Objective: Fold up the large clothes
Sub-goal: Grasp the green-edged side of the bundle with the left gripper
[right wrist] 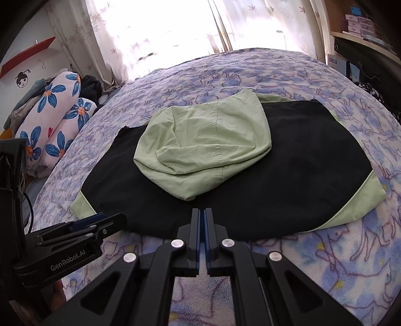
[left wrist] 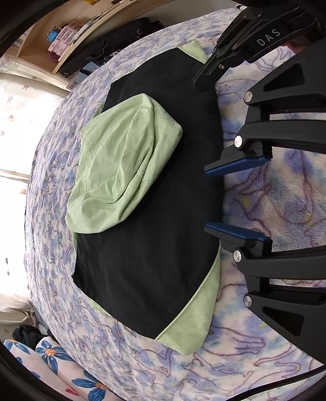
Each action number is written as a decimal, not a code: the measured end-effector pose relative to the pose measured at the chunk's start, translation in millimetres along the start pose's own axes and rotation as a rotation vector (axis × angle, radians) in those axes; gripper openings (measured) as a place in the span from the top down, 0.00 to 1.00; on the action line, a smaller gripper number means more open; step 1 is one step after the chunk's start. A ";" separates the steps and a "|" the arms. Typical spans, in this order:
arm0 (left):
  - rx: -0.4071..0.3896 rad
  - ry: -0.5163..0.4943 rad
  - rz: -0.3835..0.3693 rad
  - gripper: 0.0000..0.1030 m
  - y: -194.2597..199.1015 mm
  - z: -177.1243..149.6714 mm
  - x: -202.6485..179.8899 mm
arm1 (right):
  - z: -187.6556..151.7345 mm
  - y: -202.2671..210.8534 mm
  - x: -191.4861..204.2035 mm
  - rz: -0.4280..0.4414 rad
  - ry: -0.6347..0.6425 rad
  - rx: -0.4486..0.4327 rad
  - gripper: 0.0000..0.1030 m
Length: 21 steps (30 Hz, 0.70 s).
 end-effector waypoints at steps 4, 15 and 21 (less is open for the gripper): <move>0.009 0.030 -0.069 0.50 0.0 -8.8 1.5 | -2.3 2.9 5.4 0.010 0.018 -0.010 0.97; 0.014 0.337 -0.302 0.36 -26.8 -22.9 52.7 | -2.9 -2.6 17.3 0.040 0.050 -0.037 0.97; -0.015 0.435 -0.359 0.36 -44.0 -8.9 69.0 | -5.2 -15.7 17.7 0.036 0.067 -0.019 0.97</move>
Point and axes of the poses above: each gripper's, at about its wrist camera, not at the fingertips, and y roughly against the way its jaws point, x to its left, z to its top, the point moved 9 cm from there along -y, roughly the way its jaws point, and after that the axes turned 1 degree about -z, right-handed, at the moved point
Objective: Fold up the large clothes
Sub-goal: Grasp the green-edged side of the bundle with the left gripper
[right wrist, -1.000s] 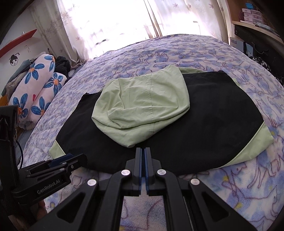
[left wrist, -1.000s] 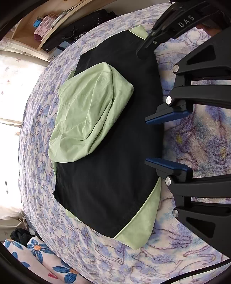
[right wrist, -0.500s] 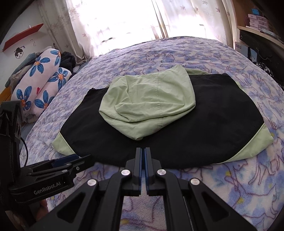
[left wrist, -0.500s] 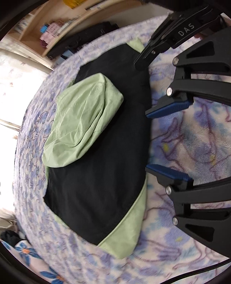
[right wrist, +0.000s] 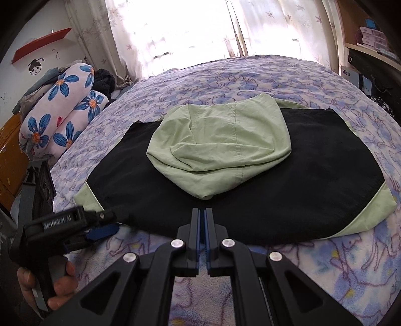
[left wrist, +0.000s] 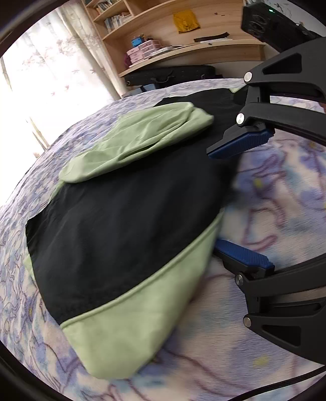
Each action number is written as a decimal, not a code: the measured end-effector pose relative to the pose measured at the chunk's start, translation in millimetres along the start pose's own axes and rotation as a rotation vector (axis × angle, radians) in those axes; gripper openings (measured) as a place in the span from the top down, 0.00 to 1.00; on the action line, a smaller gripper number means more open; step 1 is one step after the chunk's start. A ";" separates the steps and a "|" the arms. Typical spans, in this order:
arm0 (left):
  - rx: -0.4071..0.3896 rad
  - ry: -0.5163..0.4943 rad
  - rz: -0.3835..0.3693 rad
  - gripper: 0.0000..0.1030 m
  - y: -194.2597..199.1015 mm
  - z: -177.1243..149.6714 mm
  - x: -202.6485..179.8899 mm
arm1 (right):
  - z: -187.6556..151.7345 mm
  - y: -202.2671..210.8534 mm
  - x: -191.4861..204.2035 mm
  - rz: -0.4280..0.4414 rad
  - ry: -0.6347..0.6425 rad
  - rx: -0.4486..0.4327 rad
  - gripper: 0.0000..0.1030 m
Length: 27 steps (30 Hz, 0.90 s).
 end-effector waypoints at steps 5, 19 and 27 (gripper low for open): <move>-0.045 0.011 0.004 0.36 -10.0 19.6 5.3 | -3.8 -10.0 -2.5 0.008 -0.012 0.018 0.97; -0.218 -0.057 0.110 0.64 -7.1 98.8 7.4 | -3.2 -23.6 1.6 0.011 0.014 0.042 0.97; -0.325 -0.171 0.205 0.93 11.2 100.0 -0.9 | 10.1 -26.9 1.4 0.011 0.011 0.028 0.97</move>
Point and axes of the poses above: each gripper's, at about its wrist camera, not at the fingertips, and y roughly against the way its jaws point, x to its left, z to its top, the point moved 9 cm from there along -y, roughly the way its jaws point, and after that the axes turned 1 degree about -z, right-handed, at the moved point
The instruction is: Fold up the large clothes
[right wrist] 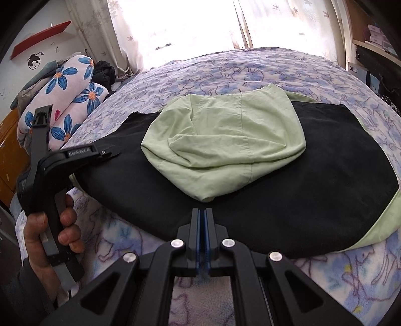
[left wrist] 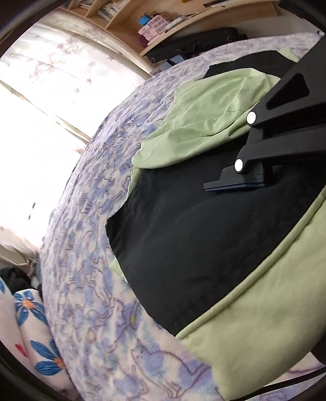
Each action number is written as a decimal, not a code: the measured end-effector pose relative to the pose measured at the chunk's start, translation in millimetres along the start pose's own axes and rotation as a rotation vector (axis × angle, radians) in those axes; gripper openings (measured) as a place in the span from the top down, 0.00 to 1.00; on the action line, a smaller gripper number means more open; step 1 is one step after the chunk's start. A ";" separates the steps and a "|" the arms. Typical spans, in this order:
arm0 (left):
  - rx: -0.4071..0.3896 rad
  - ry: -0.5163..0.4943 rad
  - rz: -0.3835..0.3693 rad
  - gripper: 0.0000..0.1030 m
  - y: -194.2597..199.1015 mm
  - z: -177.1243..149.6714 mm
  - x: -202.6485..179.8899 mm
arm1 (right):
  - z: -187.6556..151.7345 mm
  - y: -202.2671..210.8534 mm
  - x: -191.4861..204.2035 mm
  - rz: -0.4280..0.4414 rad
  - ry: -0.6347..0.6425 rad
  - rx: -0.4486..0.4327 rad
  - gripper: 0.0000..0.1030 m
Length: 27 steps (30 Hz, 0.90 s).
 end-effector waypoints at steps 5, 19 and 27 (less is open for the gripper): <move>-0.030 -0.048 0.040 0.93 10.4 -4.9 -0.2 | 44.9 -8.8 -13.1 -0.085 -0.010 -0.064 0.97; 0.000 -0.043 0.059 0.92 3.8 -13.1 8.9 | 81.4 -116.4 -22.1 -0.152 0.037 0.034 0.97; -0.095 -0.188 0.109 0.92 27.8 4.1 -31.1 | 40.5 -79.1 -18.3 -0.103 0.002 0.065 0.97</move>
Point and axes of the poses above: each gripper's, at about its wrist camera, not at the fingertips, and y roughly against the way its jaws point, x to its left, z to its top, the point moved 9 cm from there along -y, roughly the way its jaws point, and after that the axes turned 1 degree about -z, right-handed, at the moved point
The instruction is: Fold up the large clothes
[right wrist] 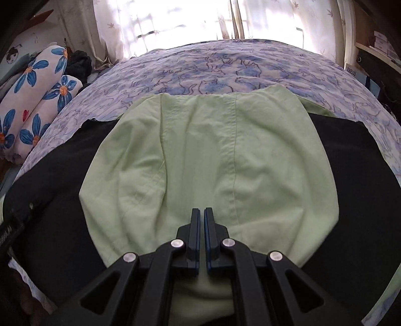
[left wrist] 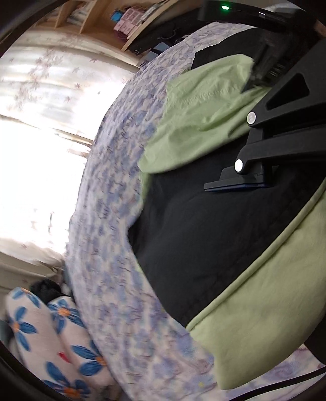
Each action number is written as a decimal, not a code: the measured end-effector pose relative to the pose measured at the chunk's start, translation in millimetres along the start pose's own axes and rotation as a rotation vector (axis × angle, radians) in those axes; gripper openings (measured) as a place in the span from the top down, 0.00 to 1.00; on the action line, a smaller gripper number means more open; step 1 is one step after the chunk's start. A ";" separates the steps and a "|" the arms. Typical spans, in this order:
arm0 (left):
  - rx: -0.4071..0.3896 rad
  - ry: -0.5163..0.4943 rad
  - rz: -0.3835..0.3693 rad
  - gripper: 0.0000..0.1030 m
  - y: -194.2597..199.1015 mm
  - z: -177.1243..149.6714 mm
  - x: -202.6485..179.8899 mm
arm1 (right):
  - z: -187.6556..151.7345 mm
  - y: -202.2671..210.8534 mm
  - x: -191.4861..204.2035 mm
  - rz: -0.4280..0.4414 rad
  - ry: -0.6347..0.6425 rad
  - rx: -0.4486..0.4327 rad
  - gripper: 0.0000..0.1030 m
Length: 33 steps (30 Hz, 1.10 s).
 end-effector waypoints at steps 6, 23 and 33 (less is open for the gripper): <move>-0.106 -0.178 -0.051 0.93 29.9 36.9 -83.1 | -16.5 16.5 -10.4 0.097 -0.119 -0.028 0.97; -0.049 -0.555 -0.333 0.92 40.9 -44.9 -341.1 | -91.1 151.0 -198.1 -0.065 -0.576 -0.225 0.97; 0.275 -0.731 -0.300 0.64 -13.0 -149.8 -362.6 | -132.8 146.4 -247.0 -0.108 -0.705 -0.133 0.97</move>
Point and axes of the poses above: each gripper's, at about its wrist camera, not at the fingertips, and y roughly against the way its jaws point, x to its left, z to its top, the point moved 9 cm from there along -y, roughly the way its jaws point, and after that the axes turned 1 degree about -z, right-handed, at the moved point
